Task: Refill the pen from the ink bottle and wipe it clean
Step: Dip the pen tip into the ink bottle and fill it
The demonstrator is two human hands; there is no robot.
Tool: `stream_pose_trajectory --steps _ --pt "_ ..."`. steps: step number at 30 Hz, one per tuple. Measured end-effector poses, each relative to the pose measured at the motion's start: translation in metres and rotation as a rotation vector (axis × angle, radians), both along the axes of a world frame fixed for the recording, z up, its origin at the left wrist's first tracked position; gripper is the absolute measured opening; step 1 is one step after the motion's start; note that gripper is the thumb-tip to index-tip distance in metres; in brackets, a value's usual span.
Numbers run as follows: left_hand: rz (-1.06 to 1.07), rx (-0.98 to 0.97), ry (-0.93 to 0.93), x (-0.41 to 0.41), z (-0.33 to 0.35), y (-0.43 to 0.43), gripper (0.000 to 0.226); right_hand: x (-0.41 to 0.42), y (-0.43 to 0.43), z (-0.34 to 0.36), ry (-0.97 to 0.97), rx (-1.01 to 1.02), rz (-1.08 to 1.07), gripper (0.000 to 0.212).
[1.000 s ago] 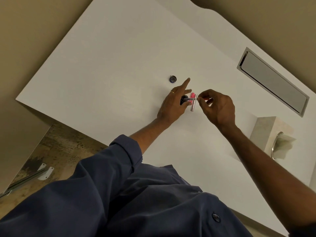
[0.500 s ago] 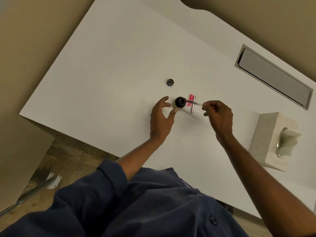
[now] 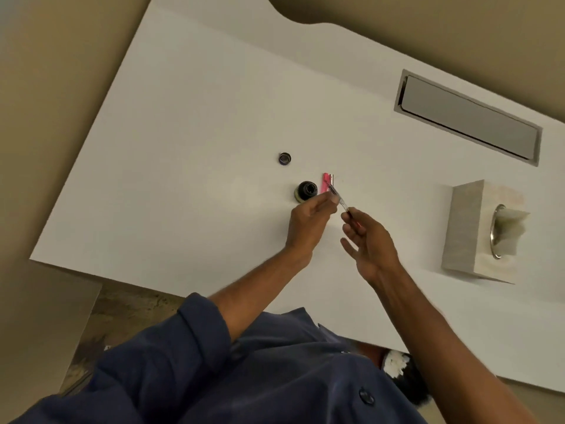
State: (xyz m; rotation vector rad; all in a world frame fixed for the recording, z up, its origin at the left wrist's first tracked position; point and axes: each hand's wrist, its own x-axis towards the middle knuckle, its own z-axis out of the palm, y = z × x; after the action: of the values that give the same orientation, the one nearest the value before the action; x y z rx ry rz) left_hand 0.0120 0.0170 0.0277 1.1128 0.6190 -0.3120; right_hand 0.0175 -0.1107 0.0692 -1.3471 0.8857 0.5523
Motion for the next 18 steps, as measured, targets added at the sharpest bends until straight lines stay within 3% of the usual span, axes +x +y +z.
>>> stream_pose_trajectory --steps 7,10,18 --pt "-0.083 -0.061 -0.089 0.004 0.014 0.0 0.024 -0.031 0.012 0.002 -0.014 0.177 -0.184 0.015" --pt "-0.154 -0.048 -0.101 0.007 0.02 0.0 0.012 -0.042 0.013 0.002 -0.075 0.14 -0.186 0.018" --pt "-0.342 -0.107 -0.007 0.015 0.027 -0.014 0.011 -0.066 -0.057 0.009 -0.168 -0.089 -0.373 0.017"
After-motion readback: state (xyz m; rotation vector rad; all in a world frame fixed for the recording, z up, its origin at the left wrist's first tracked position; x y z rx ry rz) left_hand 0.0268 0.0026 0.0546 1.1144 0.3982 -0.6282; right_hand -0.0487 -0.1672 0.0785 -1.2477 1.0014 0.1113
